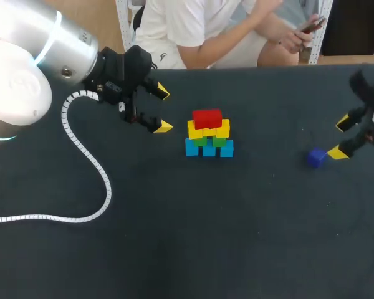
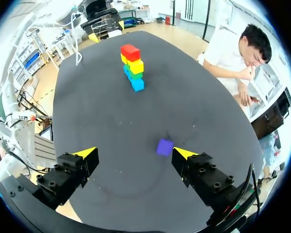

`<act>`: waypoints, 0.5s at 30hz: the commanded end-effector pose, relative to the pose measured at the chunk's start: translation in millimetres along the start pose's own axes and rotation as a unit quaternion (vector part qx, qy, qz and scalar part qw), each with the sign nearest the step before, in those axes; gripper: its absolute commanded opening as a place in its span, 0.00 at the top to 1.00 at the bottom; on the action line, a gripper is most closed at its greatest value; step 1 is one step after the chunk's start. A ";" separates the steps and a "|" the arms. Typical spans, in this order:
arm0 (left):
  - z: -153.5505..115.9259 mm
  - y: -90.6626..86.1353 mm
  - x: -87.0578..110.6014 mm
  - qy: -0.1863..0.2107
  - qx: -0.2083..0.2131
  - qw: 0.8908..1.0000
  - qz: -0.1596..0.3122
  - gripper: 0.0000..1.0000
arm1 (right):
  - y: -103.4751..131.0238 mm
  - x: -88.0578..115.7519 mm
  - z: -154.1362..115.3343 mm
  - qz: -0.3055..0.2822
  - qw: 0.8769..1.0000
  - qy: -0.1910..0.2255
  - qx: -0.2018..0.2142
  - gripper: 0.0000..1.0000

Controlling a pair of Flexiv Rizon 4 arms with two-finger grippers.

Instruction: Place the blue cubes, place green cubes on the blue cubes, place the yellow cubes on the green cubes, then place the red cubes on the yellow cubes, and place purple cube on the red cubes.

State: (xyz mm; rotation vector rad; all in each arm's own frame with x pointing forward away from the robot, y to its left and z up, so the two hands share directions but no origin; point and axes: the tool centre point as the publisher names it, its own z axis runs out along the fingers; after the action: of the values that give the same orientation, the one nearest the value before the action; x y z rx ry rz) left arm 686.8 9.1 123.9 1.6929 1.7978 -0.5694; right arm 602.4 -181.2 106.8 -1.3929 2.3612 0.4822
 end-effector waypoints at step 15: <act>-0.3 0.9 1.1 -0.002 0.001 1.000 0.001 0.00 | 0.3 40.1 18.0 0.043 0.998 0.045 -0.001 0.00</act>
State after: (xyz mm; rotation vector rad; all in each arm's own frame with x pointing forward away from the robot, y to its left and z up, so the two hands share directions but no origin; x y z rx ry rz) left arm 686.8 9.0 124.0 1.6930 1.7977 -0.5694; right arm 579.0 -204.3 83.3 -1.3459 2.5034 0.4238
